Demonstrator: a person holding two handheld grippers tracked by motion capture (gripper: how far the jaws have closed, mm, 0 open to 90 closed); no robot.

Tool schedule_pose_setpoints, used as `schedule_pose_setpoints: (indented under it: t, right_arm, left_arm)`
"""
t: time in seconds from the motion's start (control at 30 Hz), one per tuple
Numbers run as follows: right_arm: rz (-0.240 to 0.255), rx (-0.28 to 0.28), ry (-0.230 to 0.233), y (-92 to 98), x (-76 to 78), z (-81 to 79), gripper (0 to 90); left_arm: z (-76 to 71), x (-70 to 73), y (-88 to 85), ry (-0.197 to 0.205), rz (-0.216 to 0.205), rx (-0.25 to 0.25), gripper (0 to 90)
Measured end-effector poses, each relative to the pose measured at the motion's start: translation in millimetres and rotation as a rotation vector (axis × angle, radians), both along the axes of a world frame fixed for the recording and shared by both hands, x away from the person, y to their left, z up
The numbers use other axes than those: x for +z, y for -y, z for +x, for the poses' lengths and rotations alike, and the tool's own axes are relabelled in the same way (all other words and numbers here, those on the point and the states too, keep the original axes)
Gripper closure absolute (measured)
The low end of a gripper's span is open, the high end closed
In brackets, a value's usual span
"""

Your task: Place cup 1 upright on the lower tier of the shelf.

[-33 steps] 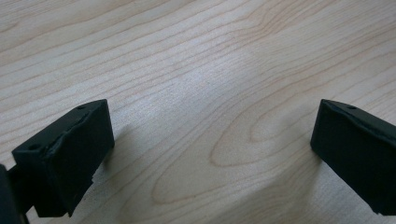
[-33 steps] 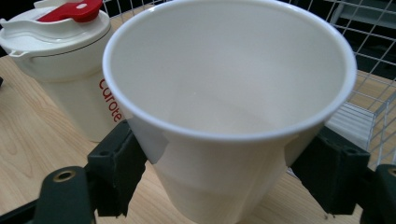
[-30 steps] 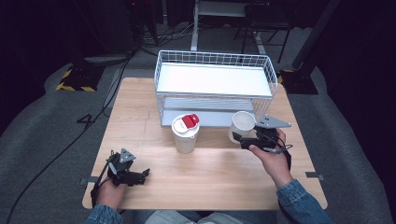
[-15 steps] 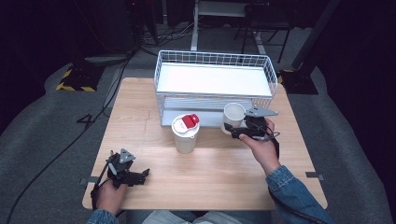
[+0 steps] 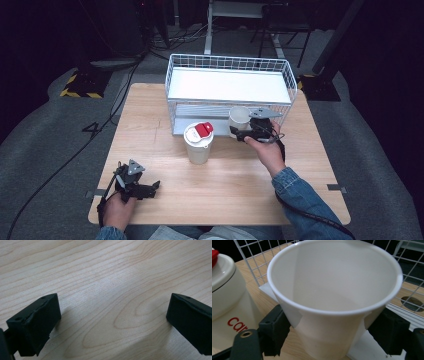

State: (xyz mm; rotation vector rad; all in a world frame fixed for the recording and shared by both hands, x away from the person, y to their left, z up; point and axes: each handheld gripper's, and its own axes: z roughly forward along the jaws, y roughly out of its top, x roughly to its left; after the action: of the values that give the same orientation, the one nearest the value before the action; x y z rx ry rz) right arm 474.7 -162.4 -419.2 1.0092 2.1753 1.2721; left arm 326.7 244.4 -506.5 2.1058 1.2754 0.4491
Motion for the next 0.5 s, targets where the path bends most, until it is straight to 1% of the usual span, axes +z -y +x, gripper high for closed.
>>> schedule_pose_setpoints:
  t: [0.03, 0.1, 0.13, 0.3, 0.4, 0.47, 0.5]
  right_arm:
    - [0.0, 0.0, 0.0, 0.0, 0.0, 0.0, 22.4]
    - [0.004, -0.007, -0.006, -4.0, -3.8, 6.2, 22.4]
    - [0.004, -0.007, -0.006, -4.0, -3.8, 6.2, 22.4]
    - [0.008, -0.021, -0.005, -10.4, -11.6, 17.0, 22.4]
    - [0.011, -0.026, -0.006, -12.3, -13.7, 19.6, 22.4]
    - [0.012, -0.034, 0.01, -14.7, -17.8, 24.0, 22.4]
    - [0.012, -0.034, 0.01, -14.7, -17.8, 24.0, 22.4]
  left_arm:
    - [0.0, 0.0, 0.0, 0.0, 0.0, 0.0, 0.0]
    - [0.0, 0.0, 0.0, 0.0, 0.0, 0.0, 0.0]
    - [0.0, 0.0, 0.0, 0.0, 0.0, 0.0, 0.0]
    - [0.0, 0.0, 0.0, 0.0, 0.0, 0.0, 0.0]
    - [0.0, 0.0, 0.0, 0.0, 0.0, 0.0, 0.0]
    - [0.0, 0.0, 0.0, 0.0, 0.0, 0.0, 0.0]
    - [0.0, 0.0, 0.0, 0.0, 0.0, 0.0, 0.0]
